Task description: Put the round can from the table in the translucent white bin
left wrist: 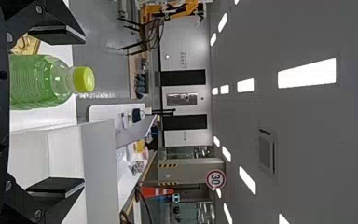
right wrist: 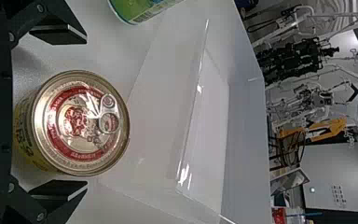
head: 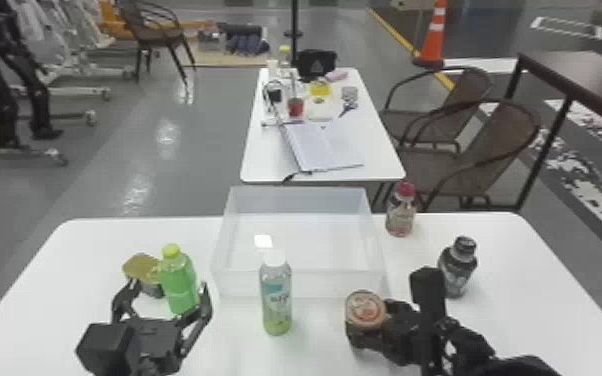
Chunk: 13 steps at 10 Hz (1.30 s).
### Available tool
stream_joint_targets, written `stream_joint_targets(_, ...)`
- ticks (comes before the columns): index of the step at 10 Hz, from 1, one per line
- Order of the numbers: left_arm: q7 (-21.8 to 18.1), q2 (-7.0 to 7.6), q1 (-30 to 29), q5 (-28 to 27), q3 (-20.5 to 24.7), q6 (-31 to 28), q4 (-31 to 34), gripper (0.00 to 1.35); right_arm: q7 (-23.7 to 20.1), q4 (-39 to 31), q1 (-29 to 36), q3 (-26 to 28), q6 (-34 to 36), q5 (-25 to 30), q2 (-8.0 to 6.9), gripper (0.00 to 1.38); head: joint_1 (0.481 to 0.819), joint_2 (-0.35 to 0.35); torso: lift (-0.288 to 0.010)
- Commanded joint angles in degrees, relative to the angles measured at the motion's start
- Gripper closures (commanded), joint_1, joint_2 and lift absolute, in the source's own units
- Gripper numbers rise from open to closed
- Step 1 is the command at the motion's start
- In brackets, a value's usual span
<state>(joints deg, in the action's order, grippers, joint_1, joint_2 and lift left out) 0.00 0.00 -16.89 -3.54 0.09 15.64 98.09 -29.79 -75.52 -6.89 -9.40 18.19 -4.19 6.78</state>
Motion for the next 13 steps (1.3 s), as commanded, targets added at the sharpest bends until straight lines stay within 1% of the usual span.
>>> stream_joint_targets(1, -0.08, -0.15, 0.01, 0.12, 0.00, 0.01, -0.09, 0.21, 0.00, 0.81, -0.41, 0.00, 0.01, 0.14, -0.02, 0.19, 0.549, 0.000, -0.100)
stream_joint_targets(5, 0.00, -0.15, 0.01, 0.29, 0.00, 0.09, -0.18, 0.21, 0.00, 3.71, -1.46, -0.79, -2.63, 0.05, -0.02, 0.21, 0.549, 0.000, -0.100)
stream_joint_targets(6, 0.00, -0.15, 0.01, 0.38, 0.00, 0.09, -0.27, 0.21, 0.00, 3.97, -1.72, -1.23, -3.16, 0.05, 0.07, 0.22, 0.549, 0.000, -0.100)
stream_joint_targets(7, -0.08, -0.15, 0.01, 0.38, 0.00, 0.09, -0.27, 0.21, 0.00, 4.15, -1.90, -1.67, -3.16, -0.03, 0.16, 0.28, 0.549, 0.000, -0.100)
stream_joint_targets(9, -0.08, -0.15, 0.01, 0.47, 0.00, 0.18, -0.44, 0.21, 0.00, 4.41, -1.99, -1.67, -2.37, -1.09, 0.07, 0.98, 0.549, 0.000, -0.100)
stream_joint_targets(10, 0.00, -0.15, 0.01, 0.47, 0.00, 0.18, -0.44, 0.21, -0.09, 4.24, -1.72, -1.67, -2.89, -1.44, 0.07, 1.08, 0.549, 0.000, -0.100)
stream_joint_targets(12, 0.00, -0.15, 0.01, 0.47, 0.00, 0.18, -0.44, 0.21, -0.62, 1.60, -0.67, -1.50, -4.47, -2.32, 0.16, 1.08, 0.549, 0.000, -0.100)
stream_joint_targets(13, 0.00, -0.15, 0.10, 0.47, 0.00, 0.18, -0.44, 0.21, -0.79, -1.56, 0.30, -1.50, -4.04, -3.02, 0.42, 1.08, 0.549, 0.000, -0.100)
